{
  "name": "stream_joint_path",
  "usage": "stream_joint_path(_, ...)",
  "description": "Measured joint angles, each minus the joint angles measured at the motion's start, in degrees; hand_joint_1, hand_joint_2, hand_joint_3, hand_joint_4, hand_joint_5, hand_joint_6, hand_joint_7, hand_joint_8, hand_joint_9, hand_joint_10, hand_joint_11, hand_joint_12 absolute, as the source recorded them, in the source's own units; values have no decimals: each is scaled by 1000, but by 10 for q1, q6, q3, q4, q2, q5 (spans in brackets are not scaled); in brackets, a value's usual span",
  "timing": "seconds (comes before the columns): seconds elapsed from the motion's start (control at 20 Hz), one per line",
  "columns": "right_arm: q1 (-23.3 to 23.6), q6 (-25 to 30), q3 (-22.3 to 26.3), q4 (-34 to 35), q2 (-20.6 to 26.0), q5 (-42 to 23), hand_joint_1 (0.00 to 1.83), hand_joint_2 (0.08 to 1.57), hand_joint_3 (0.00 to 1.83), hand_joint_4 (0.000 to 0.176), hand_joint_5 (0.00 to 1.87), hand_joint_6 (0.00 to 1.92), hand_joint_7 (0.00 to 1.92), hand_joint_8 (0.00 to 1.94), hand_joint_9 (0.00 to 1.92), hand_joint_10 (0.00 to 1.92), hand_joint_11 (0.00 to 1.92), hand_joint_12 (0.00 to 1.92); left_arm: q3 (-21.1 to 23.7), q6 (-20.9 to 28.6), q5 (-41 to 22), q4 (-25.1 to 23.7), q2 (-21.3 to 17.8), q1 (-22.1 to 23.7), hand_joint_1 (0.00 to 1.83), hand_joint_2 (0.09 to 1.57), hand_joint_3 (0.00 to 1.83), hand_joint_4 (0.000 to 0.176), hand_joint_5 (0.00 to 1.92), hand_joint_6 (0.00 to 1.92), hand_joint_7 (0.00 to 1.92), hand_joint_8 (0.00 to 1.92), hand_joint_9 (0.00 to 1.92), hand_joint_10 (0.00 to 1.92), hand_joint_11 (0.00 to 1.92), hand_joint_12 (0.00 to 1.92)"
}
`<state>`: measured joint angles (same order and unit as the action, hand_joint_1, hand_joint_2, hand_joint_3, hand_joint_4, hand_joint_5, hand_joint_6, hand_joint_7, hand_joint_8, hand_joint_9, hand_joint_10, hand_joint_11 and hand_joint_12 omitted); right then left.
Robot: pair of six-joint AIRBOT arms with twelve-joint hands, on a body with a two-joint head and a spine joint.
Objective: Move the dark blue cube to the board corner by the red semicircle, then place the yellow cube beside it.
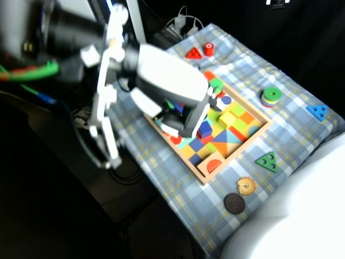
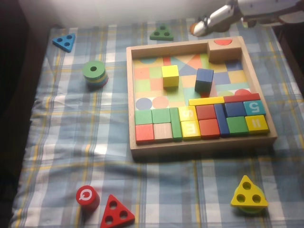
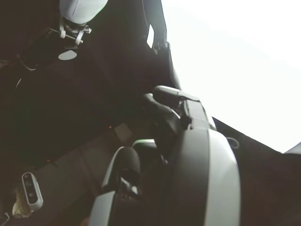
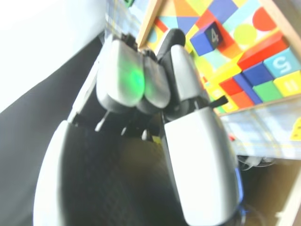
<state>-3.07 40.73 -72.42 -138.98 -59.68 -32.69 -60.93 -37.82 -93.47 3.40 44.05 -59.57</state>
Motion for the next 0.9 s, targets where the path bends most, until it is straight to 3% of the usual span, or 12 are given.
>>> stream_joint_path(0.05,-1,0,-4,4,-1,0,1579,1159,0,82,286,6,1239,1941,1391,1921,1460,1921,0,0,0,0,0,0,453,1457,0,96,301,938,633,1,666,28,201,1251)
stream_joint_path(0.1,-7,0,-8,8,-2,8,1584,1159,0,96,291,7,1268,1941,1425,1921,1468,1921,0,0,0,0,0,0,566,1451,19,160,373,1640,695,26,705,41,208,1280)
stream_joint_path(0.15,-20,0,-15,13,-5,11,1559,1167,0,110,294,5,1255,1941,1419,1921,1452,1921,0,0,0,0,0,0,570,1469,7,173,369,1813,727,32,746,57,244,1350)
stream_joint_path(0.2,-31,0,-19,13,-8,8,1595,1163,0,61,293,2,1269,1941,1427,1921,1463,1921,0,0,0,0,0,0,566,1477,2,176,366,1857,729,21,762,64,267,1399)
stream_joint_path(0.25,-40,0,-22,14,-12,3,1603,1176,0,45,291,1,1276,1941,1430,1921,1464,1921,0,0,0,0,0,0,577,1472,0,176,376,1846,741,21,748,59,226,1411)
stream_joint_path(0.3,-42,0,-26,16,-17,-2,1611,1174,0,58,307,5,1268,1941,1425,1921,1450,1921,0,0,0,0,0,0,577,1472,0,176,376,1845,745,20,757,64,240,1425)
stream_joint_path(0.4,-50,-1,-29,33,-24,5,1588,1175,0,50,289,2,1269,1941,1424,1921,1440,1921,0,0,0,0,0,0,555,1482,3,176,360,1867,711,7,720,47,196,1411)
stream_joint_path(0.5,-64,0,-33,36,-32,4,1619,1162,0,105,289,2,1240,1941,1396,1921,1404,1921,0,0,0,0,0,0,561,1478,2,176,363,1862,682,4,708,39,197,1405)
stream_joint_path(0.65,-77,0,-45,44,-37,2,1635,1148,0,52,281,1,1205,1941,1369,1921,1402,1921,0,0,0,0,0,0,590,1464,0,176,383,1835,719,14,743,53,208,1453)
stream_joint_path(0.8,-91,-1,-49,45,-39,6,1638,1151,0,46,285,3,1206,1941,1368,1921,1412,1921,0,0,0,0,0,0,557,1480,4,176,359,1869,615,1,638,9,87,1444)
stream_joint_path(0.85,-95,-1,-50,47,-42,6,1644,1154,0,44,288,2,1198,1941,1379,1921,1437,1921,0,0,0,0,0,0,434,1452,0,91,293,956,611,3,636,7,93,1418)
stream_joint_path(0.9,-97,0,-52,47,-45,5,1641,1161,1,36,284,1,1218,1941,1405,1921,1462,1921,0,0,0,0,0,0,546,1456,22,159,358,1662,637,10,677,23,164,1446)
